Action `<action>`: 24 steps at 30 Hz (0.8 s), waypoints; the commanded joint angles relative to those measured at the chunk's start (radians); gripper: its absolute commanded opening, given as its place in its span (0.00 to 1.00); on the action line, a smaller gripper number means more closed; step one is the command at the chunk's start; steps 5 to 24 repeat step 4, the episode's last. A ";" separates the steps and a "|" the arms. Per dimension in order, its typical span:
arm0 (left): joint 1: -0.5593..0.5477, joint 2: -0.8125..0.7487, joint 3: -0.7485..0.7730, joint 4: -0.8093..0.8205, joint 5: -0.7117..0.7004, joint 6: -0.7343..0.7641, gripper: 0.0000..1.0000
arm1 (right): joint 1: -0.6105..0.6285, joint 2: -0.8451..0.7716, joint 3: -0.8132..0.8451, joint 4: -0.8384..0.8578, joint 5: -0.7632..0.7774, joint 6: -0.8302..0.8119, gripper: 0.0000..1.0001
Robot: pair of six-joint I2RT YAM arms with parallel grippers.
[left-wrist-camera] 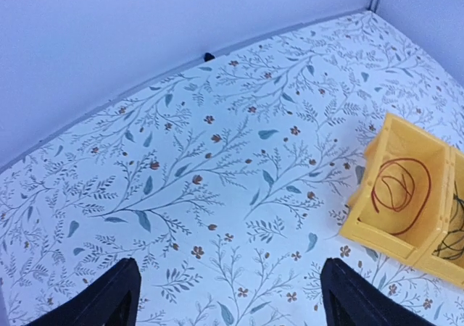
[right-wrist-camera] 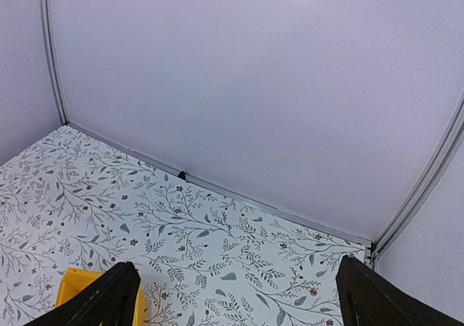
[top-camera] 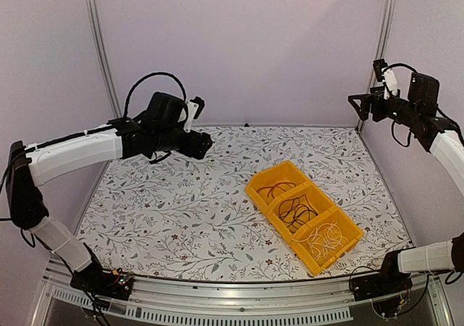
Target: Untangle the cables
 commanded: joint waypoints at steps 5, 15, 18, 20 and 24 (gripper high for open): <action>0.136 -0.120 -0.039 0.127 -0.111 0.049 0.99 | -0.001 -0.011 -0.045 0.103 0.027 0.182 0.99; 0.136 -0.120 -0.039 0.127 -0.111 0.049 0.99 | -0.001 -0.011 -0.045 0.103 0.027 0.182 0.99; 0.136 -0.120 -0.039 0.127 -0.111 0.049 0.99 | -0.001 -0.011 -0.045 0.103 0.027 0.182 0.99; 0.136 -0.120 -0.039 0.127 -0.111 0.049 0.99 | -0.001 -0.011 -0.045 0.103 0.027 0.182 0.99; 0.136 -0.120 -0.039 0.127 -0.111 0.049 0.99 | -0.001 -0.011 -0.045 0.103 0.027 0.182 0.99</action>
